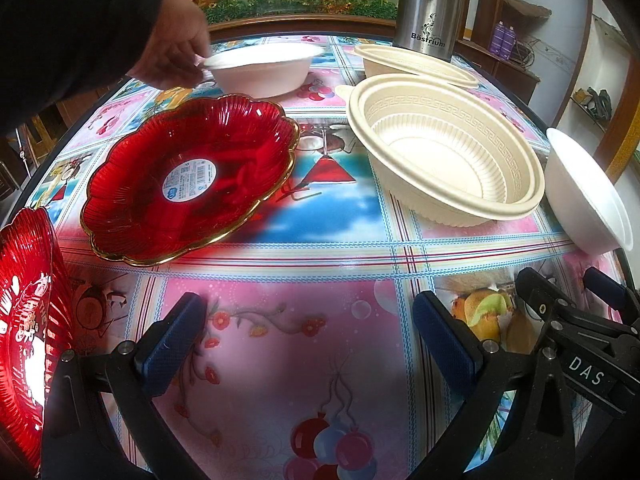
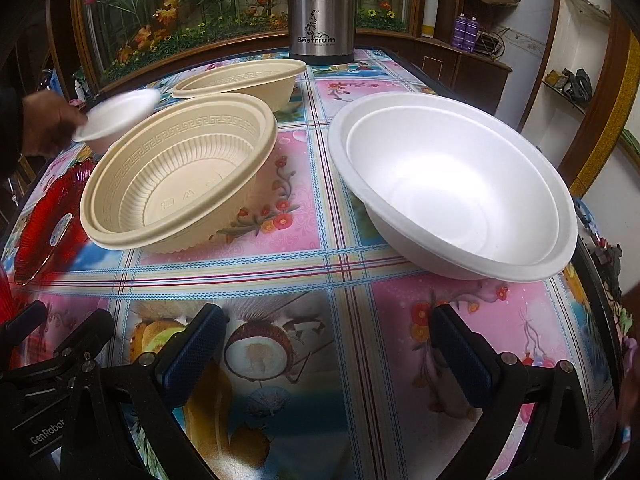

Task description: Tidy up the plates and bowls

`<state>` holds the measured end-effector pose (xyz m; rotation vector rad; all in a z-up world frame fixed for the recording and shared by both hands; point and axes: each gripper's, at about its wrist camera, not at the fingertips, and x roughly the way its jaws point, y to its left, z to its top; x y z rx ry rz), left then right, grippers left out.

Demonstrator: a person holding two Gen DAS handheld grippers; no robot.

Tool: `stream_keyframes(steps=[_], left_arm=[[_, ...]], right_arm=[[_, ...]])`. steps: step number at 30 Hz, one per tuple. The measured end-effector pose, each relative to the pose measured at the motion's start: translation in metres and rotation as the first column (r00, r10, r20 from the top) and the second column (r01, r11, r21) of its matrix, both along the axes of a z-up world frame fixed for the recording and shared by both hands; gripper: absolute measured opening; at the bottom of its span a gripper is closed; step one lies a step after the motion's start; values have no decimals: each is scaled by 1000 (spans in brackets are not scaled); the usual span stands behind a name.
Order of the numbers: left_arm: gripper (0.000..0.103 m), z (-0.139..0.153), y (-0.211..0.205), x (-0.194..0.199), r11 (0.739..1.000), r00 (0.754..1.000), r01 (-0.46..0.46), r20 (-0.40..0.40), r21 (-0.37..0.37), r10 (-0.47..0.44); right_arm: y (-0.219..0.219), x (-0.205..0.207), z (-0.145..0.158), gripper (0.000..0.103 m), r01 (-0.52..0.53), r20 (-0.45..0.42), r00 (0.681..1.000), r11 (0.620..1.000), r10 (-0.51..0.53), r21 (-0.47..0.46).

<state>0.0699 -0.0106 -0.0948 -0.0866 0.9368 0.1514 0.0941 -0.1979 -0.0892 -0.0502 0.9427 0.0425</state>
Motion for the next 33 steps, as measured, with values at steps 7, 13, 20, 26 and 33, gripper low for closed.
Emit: stream_keyframes(steps=[7, 13, 20, 26, 33], left_arm=[[103, 0, 0, 0, 1000, 1000, 0, 0, 0, 0], [103, 0, 0, 0, 1000, 1000, 0, 0, 0, 0], [103, 0, 0, 0, 1000, 1000, -1, 0, -1, 1], [103, 0, 0, 0, 1000, 1000, -2, 0, -1, 2], [103, 0, 1, 2, 1000, 1000, -18, -1, -2, 18]], right_arm=[[0, 0, 0, 103, 0, 0, 1000, 1000, 0, 0], [0, 0, 0, 103, 0, 0, 1000, 1000, 0, 0], [-2, -1, 0, 103, 10, 0, 1000, 1000, -10, 1], [-3, 0, 0, 103, 10, 0, 1000, 1000, -10, 1], [-2, 2, 0, 103, 4, 0, 1000, 1000, -4, 1]])
